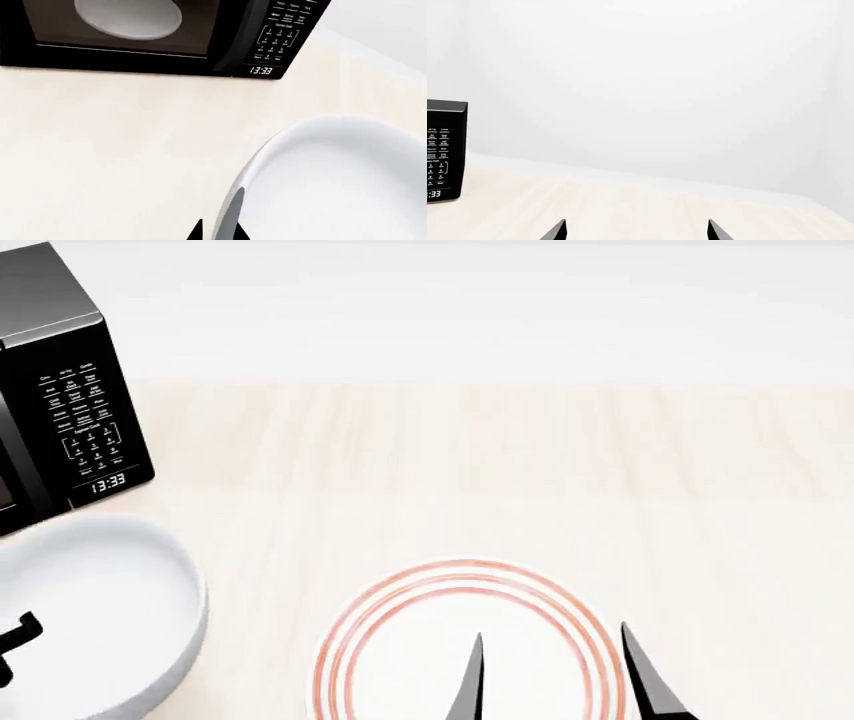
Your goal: Pick up the white bowl and put it on the plate.
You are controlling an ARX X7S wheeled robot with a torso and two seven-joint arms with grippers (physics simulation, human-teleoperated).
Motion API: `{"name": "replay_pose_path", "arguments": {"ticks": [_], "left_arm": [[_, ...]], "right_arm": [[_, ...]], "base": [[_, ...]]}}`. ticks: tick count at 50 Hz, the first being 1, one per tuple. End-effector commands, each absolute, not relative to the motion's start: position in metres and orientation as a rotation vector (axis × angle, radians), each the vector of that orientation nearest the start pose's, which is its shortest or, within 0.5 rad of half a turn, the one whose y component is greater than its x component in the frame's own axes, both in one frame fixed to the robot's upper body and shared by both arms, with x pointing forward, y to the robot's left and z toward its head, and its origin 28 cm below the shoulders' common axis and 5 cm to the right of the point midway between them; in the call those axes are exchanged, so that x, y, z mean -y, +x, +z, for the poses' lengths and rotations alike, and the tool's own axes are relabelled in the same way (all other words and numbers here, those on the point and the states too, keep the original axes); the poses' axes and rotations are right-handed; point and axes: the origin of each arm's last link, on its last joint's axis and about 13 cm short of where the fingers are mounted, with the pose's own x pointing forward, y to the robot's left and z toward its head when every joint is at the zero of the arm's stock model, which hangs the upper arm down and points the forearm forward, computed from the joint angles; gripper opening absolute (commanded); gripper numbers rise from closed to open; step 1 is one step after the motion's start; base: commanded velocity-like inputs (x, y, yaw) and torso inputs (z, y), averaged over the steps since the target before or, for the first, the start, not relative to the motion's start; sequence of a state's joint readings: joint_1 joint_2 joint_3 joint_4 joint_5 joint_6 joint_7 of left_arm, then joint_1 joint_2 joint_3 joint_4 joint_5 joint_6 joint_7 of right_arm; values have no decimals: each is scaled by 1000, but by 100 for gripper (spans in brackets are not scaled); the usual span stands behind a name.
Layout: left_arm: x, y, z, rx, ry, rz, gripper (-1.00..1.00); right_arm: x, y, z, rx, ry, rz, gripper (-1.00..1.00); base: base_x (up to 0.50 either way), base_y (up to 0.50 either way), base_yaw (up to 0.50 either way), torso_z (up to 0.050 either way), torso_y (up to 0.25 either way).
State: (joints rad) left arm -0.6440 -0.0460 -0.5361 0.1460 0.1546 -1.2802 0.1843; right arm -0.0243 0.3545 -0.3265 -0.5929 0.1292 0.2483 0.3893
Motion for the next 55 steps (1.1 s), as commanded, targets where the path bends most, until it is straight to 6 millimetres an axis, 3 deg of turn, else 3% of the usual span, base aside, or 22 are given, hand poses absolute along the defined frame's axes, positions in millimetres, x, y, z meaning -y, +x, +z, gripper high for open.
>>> {"name": "replay_pose_path", "arguments": {"ticks": [1,9,25,40,55], "left_arm": [[-286,278,148,-407,-384,230,-100],[-265,293,160,-410,-361,156,-100],[-217,314,162,-442,-330,24,-100],[-189,325,174,-439,-319,-54,-100],[-161,334,168,-460,-312,-133,-100]], "right_arm": [[90,183,103,270,-124,31,100],[91,184,103,268,-123,29,100],[91,184,102,268,-123,31,100],[91,183,103,268,-123,32,100],[92,184,103,268,-124,33,100]], "base": [[0,0,0,0,0],[0,0,0,0,0],[0,0,0,0,1],[0,0,0,0,1],[0,0,0,0,1]]}}
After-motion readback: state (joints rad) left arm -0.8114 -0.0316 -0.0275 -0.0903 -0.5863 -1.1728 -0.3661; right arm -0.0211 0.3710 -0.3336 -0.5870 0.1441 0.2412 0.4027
